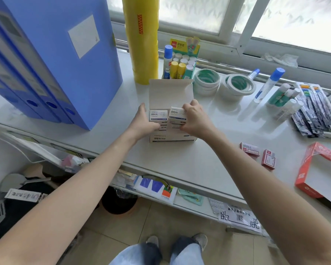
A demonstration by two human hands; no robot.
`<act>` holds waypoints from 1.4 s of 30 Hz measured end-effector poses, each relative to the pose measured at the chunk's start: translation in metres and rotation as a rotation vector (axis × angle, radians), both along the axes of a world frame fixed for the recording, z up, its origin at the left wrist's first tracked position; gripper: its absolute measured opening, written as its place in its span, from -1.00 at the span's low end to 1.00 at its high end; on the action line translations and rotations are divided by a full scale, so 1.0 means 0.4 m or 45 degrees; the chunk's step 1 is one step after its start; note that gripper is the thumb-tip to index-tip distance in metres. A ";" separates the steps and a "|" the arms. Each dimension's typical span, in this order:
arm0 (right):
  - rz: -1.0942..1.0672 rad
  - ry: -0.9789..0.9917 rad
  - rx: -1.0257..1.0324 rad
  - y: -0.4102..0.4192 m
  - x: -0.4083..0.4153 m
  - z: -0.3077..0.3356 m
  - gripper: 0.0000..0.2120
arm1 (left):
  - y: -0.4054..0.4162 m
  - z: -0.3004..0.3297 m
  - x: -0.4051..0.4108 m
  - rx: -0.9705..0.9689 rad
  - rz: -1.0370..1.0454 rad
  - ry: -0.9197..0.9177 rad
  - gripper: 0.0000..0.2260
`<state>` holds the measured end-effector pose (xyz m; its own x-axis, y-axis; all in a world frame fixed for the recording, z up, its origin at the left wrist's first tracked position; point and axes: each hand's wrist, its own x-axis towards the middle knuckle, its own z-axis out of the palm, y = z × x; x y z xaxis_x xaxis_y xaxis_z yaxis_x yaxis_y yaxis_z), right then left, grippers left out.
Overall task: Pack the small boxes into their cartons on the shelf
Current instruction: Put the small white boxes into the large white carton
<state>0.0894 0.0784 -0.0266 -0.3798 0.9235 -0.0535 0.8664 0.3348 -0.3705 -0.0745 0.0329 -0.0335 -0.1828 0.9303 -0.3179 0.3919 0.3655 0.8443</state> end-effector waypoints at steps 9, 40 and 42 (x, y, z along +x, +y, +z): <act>0.101 -0.104 0.083 0.008 -0.017 -0.011 -0.65 | 0.037 -0.054 -0.024 -0.024 -0.093 0.164 -0.34; -0.013 -0.034 0.104 0.001 -0.032 -0.016 -0.75 | 0.040 -0.035 -0.019 0.106 -0.062 0.285 -0.57; 0.030 -0.067 0.101 0.002 -0.029 -0.022 -0.76 | 0.041 -0.037 -0.017 0.105 -0.038 0.265 -0.58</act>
